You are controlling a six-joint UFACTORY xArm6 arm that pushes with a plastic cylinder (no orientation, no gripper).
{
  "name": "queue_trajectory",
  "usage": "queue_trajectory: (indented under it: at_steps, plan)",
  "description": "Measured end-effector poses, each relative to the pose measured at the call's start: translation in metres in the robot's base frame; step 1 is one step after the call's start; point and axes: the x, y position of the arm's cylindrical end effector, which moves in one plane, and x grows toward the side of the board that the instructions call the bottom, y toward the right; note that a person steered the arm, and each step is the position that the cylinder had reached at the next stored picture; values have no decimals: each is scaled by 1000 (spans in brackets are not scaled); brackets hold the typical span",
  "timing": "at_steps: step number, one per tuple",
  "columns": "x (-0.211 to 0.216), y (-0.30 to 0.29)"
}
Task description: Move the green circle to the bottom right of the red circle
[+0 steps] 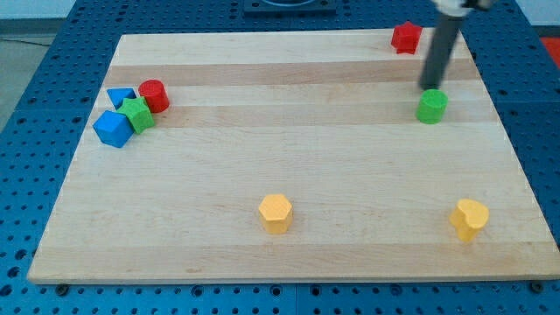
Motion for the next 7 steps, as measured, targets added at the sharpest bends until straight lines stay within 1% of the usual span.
queue_trajectory:
  at_steps: [1, 2, 4, 5, 6, 7]
  plan:
    - [32, 42]
    - [46, 7]
    - [48, -92]
    - [59, -128]
    - [80, -128]
    - [100, -160]
